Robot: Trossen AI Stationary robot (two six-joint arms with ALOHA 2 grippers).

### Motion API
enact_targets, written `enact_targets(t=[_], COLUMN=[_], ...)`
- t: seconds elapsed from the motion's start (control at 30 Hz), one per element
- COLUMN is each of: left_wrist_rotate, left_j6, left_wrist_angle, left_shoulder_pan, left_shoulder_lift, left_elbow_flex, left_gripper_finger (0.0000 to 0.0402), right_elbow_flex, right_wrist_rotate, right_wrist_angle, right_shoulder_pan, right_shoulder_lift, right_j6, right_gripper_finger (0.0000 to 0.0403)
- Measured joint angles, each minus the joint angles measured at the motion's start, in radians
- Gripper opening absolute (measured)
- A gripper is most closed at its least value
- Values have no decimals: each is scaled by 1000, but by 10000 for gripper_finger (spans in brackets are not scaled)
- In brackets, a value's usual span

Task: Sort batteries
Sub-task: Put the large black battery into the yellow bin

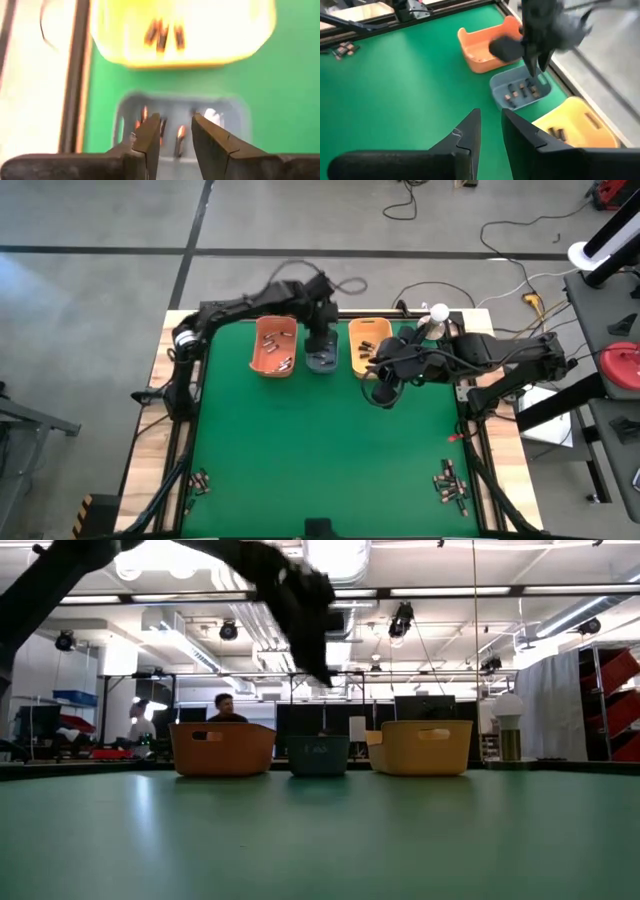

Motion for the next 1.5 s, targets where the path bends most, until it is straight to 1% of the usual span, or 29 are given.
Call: enact_targets(t=[0.13,0.23,0.33,0.43,0.57,0.63,0.7,0.77,0.87,0.93,1.0,1.07,1.17,1.23,1.3,1.37,1.5], left_wrist_rotate=[91,158,167,166,148,108,51,3,-26,-39,-74,-109,-152,-200,-263,-304,-318], left_j6=[-89,-124,-141,-152,-191,-204,-232,-273,-349,-410,-479,-539,-605,-642,-687,-736,-800], left_wrist_angle=[-92,-116,-137,-177,-182,-171,-121,-43,121,229,317,370,416,445,489,529,589], left_shoulder_pan=[-1,-13,-40,-77,-146,-188,-238,-286,-355,-397,-435,-471,-531,-570,-601,-623,-654], left_shoulder_lift=[-54,-115,-188,-262,-381,-444,-510,-576,-673,-728,-775,-822,-880,-910,-933,-946,-953], left_elbow_flex=[185,271,292,257,112,8,-114,-241,-425,-538,-638,-723,-824,-880,-924,-959,-1001], left_gripper_finger=[93,92,92,91,91,91,91,91,91,91,91,91,91,91,91,91,91], right_elbow_flex=[0,0,-4,-12,-42,-77,-126,-191,-301,-370,-436,-491,-561,-606,-645,-681,-767], right_wrist_rotate=[2,-14,-26,-27,-34,-48,-91,-152,-243,-310,-390,-471,-575,-612,-632,-642,-641], right_wrist_angle=[0,0,0,-4,-70,-113,-158,-163,-159,-151,-146,-133,-133,-124,-120,-84,43], right_shoulder_pan=[0,0,0,16,65,101,141,184,257,304,356,409,502,566,618,651,707], right_shoulder_lift=[-1,5,7,8,9,12,14,14,17,25,28,30,30,30,31,31,32], right_j6=[-44,-44,-41,-7,109,184,253,304,385,449,517,584,643,646,646,655,661], right_gripper_finger=[77,77,76,85,115,135,153,168,184,189,189,186,180,175,170,167,165])
